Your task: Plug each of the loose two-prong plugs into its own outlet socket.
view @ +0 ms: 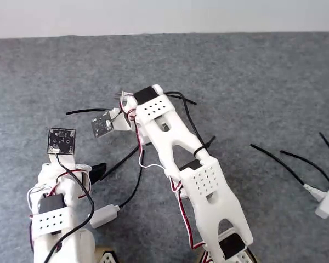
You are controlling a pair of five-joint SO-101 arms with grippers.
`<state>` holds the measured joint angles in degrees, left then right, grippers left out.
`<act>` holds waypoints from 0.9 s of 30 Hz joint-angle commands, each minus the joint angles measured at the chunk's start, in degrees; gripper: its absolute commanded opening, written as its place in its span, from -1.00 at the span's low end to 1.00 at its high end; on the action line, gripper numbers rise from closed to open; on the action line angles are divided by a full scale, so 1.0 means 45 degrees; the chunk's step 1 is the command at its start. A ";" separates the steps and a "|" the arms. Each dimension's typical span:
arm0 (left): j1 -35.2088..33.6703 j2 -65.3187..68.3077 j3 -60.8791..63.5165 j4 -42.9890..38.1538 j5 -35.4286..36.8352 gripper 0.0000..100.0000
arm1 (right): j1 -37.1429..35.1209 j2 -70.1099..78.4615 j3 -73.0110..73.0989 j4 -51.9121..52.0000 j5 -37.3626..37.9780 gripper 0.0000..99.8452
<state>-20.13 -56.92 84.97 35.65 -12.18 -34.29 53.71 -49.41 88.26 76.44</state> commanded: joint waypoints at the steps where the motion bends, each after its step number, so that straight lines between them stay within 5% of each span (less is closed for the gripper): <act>1: 0.0020 0.0000 -0.0147 -0.0254 -0.0098 -0.20 | 0.0244 -0.0205 -0.0918 0.0557 -0.0156 -0.58; 27: 0.0020 -0.0020 -0.0147 -0.0254 -0.0098 -0.20 | 0.0733 0.0694 -0.0957 0.0440 -0.0156 -0.67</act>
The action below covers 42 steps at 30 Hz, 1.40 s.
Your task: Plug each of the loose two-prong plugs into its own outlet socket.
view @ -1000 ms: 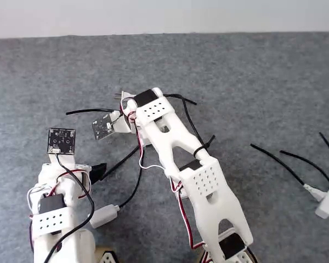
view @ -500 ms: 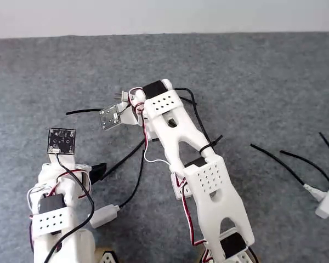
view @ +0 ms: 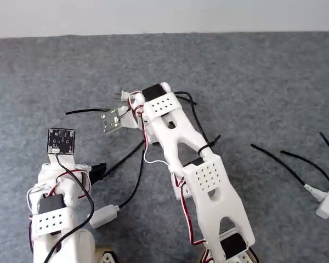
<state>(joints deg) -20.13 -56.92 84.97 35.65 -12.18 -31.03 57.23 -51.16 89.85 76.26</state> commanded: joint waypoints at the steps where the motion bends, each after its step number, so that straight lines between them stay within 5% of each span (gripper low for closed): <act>1: 0.0020 -0.0020 -0.0147 -0.0254 -0.0098 -0.20 | 0.0010 -0.0088 -0.0586 0.0068 -0.0117 -0.76; 4: 0.0020 -0.0020 -0.0147 -0.0254 -0.0098 -0.20 | -0.0049 -0.0127 -0.0586 -0.0049 -0.0117 -1.00; 13: 0.0020 -0.0020 -0.0147 -0.0274 -0.0098 -0.20 | -0.0127 -0.0205 -0.0703 -0.0244 -0.0352 -0.98; 24: 0.0020 -0.0020 -0.0147 -0.0313 -0.0098 -0.20 | -0.0635 -0.0166 -0.6037 0.0068 -1.0198 -0.98; 31: 0.0020 0.0059 -0.0166 -0.0313 -0.0098 -0.20 | -0.0107 -0.0049 -0.9670 0.1495 -1.5004 -0.98; 36: 0.0059 0.0098 -0.0166 -0.0488 -0.0098 -0.20 | 0.0147 -0.0733 -1.0042 0.2432 -1.6899 -0.98; 42: 0.0078 0.0117 -0.0147 -0.0488 -0.0039 -0.20 | 0.0166 -0.1534 -0.9983 0.2979 -1.7016 -0.98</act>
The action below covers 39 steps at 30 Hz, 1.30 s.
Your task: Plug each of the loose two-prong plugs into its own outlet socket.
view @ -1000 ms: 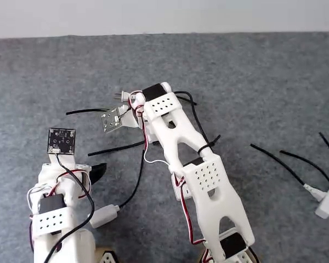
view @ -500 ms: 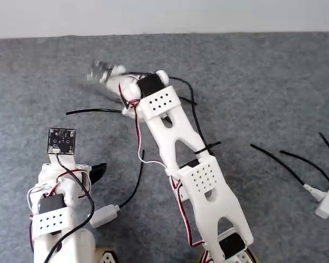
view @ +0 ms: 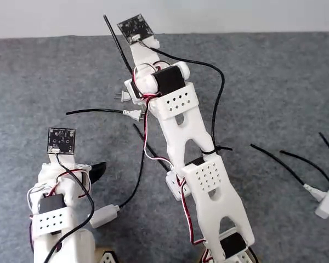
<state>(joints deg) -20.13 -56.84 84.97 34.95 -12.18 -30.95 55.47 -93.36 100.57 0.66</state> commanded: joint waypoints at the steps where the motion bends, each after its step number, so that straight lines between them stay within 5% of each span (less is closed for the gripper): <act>1: 0.0078 0.0176 -0.0166 -0.0332 -0.0039 -0.20 | 0.0147 -0.1221 -0.0586 0.0596 -0.0215 -0.98; 9: 0.0020 0.4122 -0.2178 -0.0645 -0.0020 -0.20 | 0.0322 -0.2979 0.0527 0.0654 -0.0234 -0.98; 24: 0.0176 0.5802 -0.3429 0.0313 0.0039 -0.20 | 0.0420 -1.1614 1.1585 0.0596 -0.0645 -0.98; 31: 0.1719 0.5822 -0.3077 0.0899 -0.1778 -0.20 | 0.0342 -1.6107 1.7211 0.0166 0.0020 -0.98; 39: 0.4044 0.5919 -0.3116 0.2051 -0.2364 -0.20 | -0.0615 -2.0737 2.5260 -0.3175 0.2129 -0.98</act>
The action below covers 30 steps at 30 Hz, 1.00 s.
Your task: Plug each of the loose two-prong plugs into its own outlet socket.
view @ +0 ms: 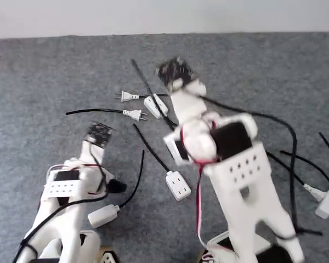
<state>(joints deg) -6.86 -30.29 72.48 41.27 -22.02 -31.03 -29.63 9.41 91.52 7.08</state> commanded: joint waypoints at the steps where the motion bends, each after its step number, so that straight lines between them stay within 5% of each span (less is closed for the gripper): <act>1: 0.1289 0.0000 -0.0342 0.0762 -0.0234 -0.20 | -0.0830 -0.2393 0.3341 -0.1651 0.0840 -0.98; 11: 0.2364 0.1153 -0.1143 0.1563 -0.1133 -0.20 | -0.2647 -0.5832 0.8049 -0.4132 0.1328 -0.98; 30: 0.3106 0.2149 -0.1709 0.2442 -0.2794 -0.20 | -0.2745 -0.3311 0.8576 -0.6984 0.0527 -0.98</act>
<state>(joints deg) 4.48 -20.70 66.07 51.30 -32.84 -43.25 -44.75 48.70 62.15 10.95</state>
